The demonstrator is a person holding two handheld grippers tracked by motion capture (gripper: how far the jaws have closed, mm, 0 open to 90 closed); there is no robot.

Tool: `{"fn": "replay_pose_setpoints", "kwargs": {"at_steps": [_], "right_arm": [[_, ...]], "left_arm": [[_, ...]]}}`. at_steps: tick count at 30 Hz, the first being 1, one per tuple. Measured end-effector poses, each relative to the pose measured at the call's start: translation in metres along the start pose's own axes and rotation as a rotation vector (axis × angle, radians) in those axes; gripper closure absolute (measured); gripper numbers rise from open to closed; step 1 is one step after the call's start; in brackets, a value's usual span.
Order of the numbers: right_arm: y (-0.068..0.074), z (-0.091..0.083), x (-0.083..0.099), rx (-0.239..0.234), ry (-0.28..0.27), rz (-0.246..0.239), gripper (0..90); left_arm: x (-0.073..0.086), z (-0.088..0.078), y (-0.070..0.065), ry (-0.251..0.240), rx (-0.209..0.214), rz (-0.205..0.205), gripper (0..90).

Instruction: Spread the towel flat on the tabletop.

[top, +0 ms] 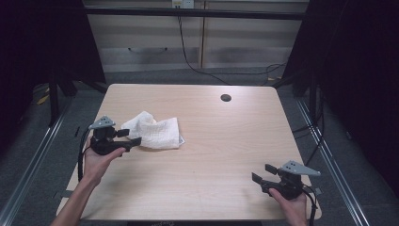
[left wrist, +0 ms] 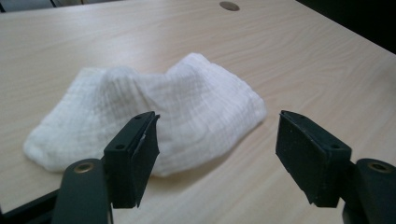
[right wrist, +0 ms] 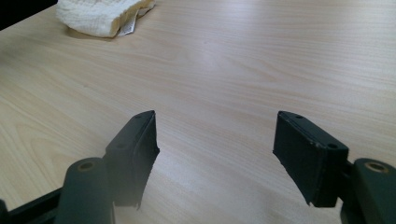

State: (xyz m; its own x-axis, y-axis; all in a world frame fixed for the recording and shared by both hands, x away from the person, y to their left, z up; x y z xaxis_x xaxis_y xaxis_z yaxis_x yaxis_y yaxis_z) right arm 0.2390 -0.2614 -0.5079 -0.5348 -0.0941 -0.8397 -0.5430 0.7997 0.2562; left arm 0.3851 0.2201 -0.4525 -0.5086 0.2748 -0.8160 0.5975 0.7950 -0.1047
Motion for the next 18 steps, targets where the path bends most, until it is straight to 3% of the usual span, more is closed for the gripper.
{"fn": "replay_pose_setpoints", "kwargs": {"at_steps": [5,8,18], "right_arm": [[0.001,0.002,0.000,-0.009,0.007,-0.002,30.3],[0.001,0.002,0.000,-0.010,0.010,-0.006,30.3],[0.001,0.003,0.001,-0.015,0.013,-0.002,30.0]], "left_arm": [[-0.011,0.018,0.009,0.044,-0.015,0.028,30.4],[-0.013,0.028,0.016,0.053,-0.004,0.004,28.9],[-0.021,0.055,0.035,0.101,-0.031,0.003,26.9]]}}
Point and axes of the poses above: each handheld gripper's, and its own axes: z roughly forward along the jaws, x roughly out of its underside, y roughly to its left, the point moved 5 cm from there along z, roughly forward along the jaws, and after that the axes turned 8 degrees about -x, right-handed, at the moved point
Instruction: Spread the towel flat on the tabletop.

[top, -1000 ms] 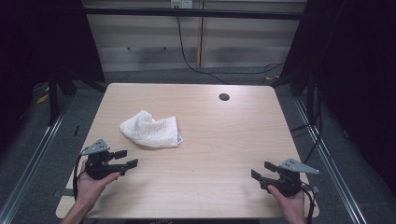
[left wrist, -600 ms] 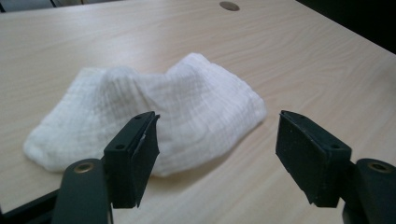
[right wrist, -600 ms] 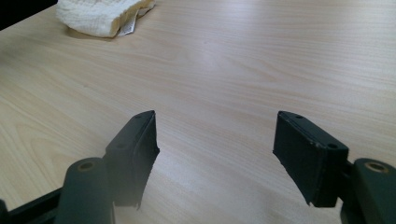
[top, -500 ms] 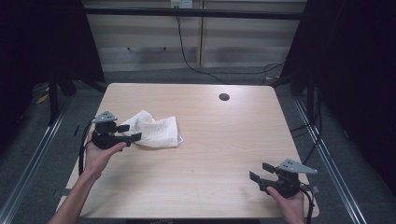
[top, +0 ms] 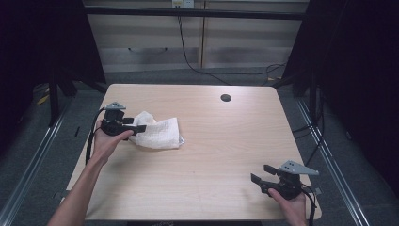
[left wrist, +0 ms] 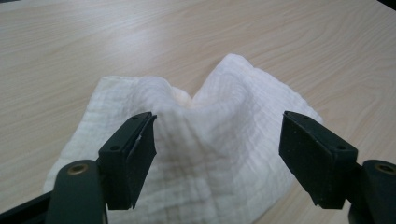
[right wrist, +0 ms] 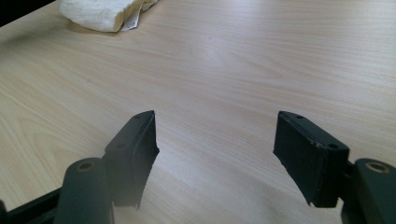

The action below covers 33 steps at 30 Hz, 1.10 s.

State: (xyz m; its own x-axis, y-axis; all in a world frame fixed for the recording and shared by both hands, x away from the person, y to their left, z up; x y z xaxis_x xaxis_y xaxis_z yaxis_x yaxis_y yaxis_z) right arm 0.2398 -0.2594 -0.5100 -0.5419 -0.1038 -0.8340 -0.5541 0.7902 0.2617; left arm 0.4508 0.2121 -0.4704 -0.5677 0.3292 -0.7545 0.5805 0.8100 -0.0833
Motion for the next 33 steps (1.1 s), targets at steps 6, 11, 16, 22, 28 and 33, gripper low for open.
{"fn": "replay_pose_setpoints", "kwargs": {"at_steps": [6,11,16,22,28,33], "right_arm": [[0.001,0.000,0.001,0.001,0.004,-0.005,29.6],[0.000,0.000,0.001,-0.005,0.006,-0.002,29.5],[0.000,0.001,0.002,-0.006,0.011,-0.001,29.3],[0.001,0.002,0.002,-0.012,0.013,-0.002,29.0],[0.001,0.001,0.002,-0.012,0.014,-0.002,29.0],[0.002,0.002,0.002,-0.015,0.015,-0.006,29.0]], "left_arm": [[0.007,0.018,0.009,0.040,-0.012,-0.021,23.4],[0.013,0.029,0.005,0.070,-0.004,-0.019,22.1],[0.017,0.037,0.005,0.098,-0.010,-0.012,22.2],[0.023,0.047,0.005,0.117,-0.010,-0.007,39.3],[0.029,0.054,0.002,0.146,-0.022,0.037,54.9],[0.034,0.058,-0.001,0.144,-0.044,0.046,68.7]]}}
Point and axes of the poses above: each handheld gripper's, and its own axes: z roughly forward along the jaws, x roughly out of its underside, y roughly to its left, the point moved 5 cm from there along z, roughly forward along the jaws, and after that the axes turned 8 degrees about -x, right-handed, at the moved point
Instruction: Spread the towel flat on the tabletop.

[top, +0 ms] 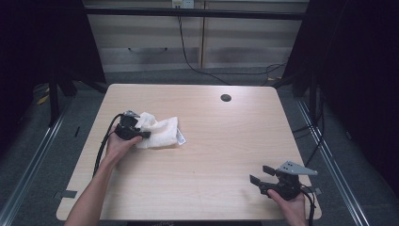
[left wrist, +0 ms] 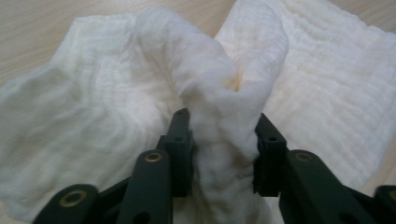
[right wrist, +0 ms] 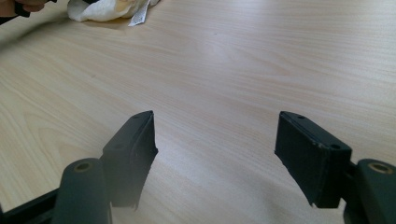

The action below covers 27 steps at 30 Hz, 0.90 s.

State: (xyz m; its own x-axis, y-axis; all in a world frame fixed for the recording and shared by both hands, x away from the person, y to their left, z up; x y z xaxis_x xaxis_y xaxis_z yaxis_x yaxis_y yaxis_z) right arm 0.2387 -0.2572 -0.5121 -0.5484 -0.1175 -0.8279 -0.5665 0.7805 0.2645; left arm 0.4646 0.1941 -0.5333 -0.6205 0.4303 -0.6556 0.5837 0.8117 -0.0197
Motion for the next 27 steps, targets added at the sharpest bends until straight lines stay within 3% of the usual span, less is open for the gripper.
{"fn": "replay_pose_setpoints", "kwargs": {"at_steps": [2,3,9,15,23,27], "right_arm": [[0.000,0.000,0.000,-0.003,0.000,-0.001,29.0],[0.000,0.000,0.000,-0.003,0.000,-0.002,29.0],[0.001,0.001,0.000,-0.004,0.003,-0.001,29.0],[0.001,0.001,0.000,-0.006,0.005,0.001,29.0],[0.000,0.002,0.000,-0.005,0.007,0.001,29.0],[0.000,0.004,0.000,-0.009,0.010,0.009,29.0]], "left_arm": [[0.001,0.000,0.000,-0.002,0.005,0.002,73.2],[0.002,0.000,0.000,-0.016,0.002,-0.017,74.8],[0.006,-0.002,-0.004,-0.035,0.002,-0.030,76.4],[0.013,-0.008,-0.020,-0.035,0.033,0.016,76.4],[0.023,-0.015,-0.037,-0.063,0.090,0.003,76.5],[0.026,-0.017,-0.045,-0.058,0.102,0.022,76.6]]}}
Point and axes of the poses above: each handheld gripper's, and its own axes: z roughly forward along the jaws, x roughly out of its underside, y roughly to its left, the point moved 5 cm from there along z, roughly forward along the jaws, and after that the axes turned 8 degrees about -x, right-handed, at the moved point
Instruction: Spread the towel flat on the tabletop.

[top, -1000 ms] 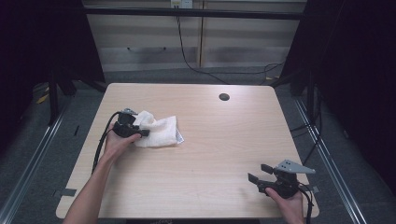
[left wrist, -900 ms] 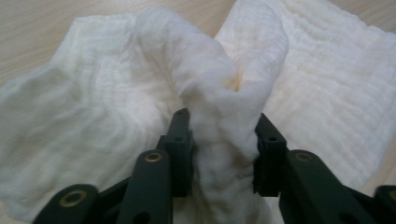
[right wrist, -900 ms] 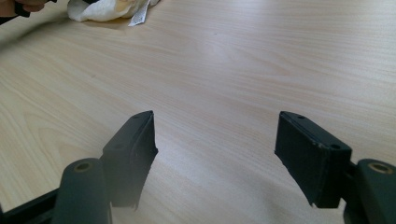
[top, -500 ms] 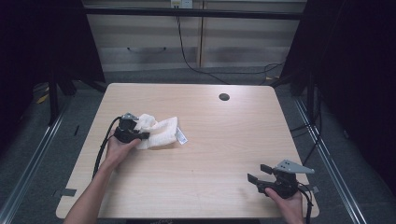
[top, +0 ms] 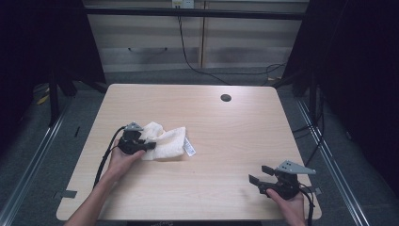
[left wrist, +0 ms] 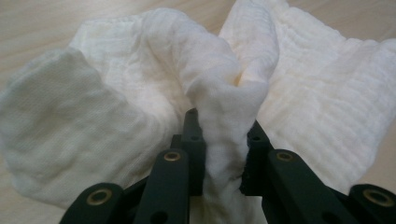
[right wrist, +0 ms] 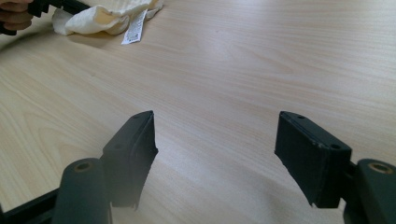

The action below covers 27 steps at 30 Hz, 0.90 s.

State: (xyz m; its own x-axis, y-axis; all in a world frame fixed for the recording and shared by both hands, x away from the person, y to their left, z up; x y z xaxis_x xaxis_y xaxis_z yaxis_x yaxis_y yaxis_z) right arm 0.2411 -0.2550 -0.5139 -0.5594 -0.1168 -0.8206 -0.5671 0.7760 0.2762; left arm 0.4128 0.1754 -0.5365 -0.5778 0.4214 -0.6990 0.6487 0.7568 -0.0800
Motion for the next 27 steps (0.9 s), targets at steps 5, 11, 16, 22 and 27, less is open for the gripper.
{"fn": "replay_pose_setpoints", "kwargs": {"at_steps": [5,11,16,22,27], "right_arm": [[-0.001,0.002,-0.001,-0.002,0.002,-0.004,29.0],[0.001,0.003,-0.002,-0.008,0.006,-0.010,29.0],[0.004,0.003,-0.002,-0.015,0.005,-0.018,29.1],[0.003,0.002,-0.002,-0.014,0.010,-0.015,29.0],[0.004,0.003,-0.001,-0.014,0.013,-0.016,29.0]], "left_arm": [[0.005,-0.004,-0.021,0.007,0.036,0.022,76.6],[0.012,-0.009,-0.042,0.013,0.063,0.054,76.6],[0.016,-0.012,-0.060,0.023,0.073,0.060,76.6],[0.018,-0.013,-0.079,0.027,0.099,0.075,76.6],[0.021,-0.014,-0.105,0.028,0.133,0.108,76.6]]}}
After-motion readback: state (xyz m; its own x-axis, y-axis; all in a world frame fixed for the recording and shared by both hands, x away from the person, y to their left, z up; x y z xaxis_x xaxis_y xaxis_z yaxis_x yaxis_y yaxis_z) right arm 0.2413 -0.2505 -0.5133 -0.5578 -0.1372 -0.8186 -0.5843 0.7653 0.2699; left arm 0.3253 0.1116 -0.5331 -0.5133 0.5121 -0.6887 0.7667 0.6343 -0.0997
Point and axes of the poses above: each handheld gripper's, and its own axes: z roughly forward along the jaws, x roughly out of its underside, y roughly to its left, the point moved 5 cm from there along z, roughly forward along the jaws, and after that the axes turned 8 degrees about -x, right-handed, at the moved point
